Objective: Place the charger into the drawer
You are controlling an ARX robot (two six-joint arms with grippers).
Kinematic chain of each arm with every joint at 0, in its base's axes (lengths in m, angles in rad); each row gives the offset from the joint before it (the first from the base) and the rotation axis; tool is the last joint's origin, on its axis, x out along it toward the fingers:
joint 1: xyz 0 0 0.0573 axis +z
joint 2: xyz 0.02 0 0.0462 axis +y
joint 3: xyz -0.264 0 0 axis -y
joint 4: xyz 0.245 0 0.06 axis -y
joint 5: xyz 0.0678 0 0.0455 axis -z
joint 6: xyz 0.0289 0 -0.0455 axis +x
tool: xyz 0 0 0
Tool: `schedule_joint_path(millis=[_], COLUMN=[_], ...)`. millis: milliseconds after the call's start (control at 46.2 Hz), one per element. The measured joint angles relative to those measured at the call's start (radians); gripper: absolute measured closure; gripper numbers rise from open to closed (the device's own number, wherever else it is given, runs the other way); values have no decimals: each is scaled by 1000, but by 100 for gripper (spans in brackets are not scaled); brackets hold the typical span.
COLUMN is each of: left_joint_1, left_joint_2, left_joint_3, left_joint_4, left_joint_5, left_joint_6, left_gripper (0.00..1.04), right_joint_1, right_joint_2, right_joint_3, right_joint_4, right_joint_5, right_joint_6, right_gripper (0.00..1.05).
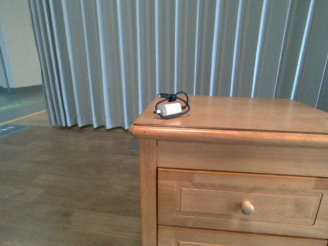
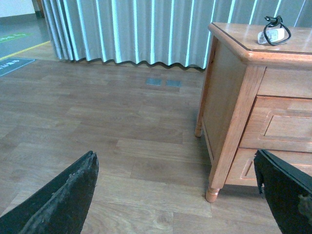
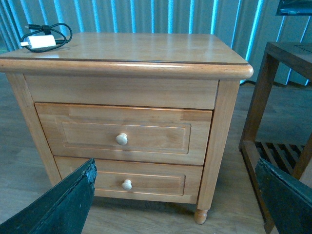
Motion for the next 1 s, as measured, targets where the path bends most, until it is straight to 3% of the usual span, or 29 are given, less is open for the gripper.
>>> schedule_joint_path(millis=[995], left_joint_1=[0], left_joint_2=[0], left_joint_3=[0], left_joint_4=[0], left_joint_5=[0], left_joint_6=[0], left_gripper=[6], right_joint_1=[0], right_joint_2=[0], right_joint_3=[0], right_joint_4=[0], right_joint_5=[0], right_joint_6=[0], right_gripper=[8])
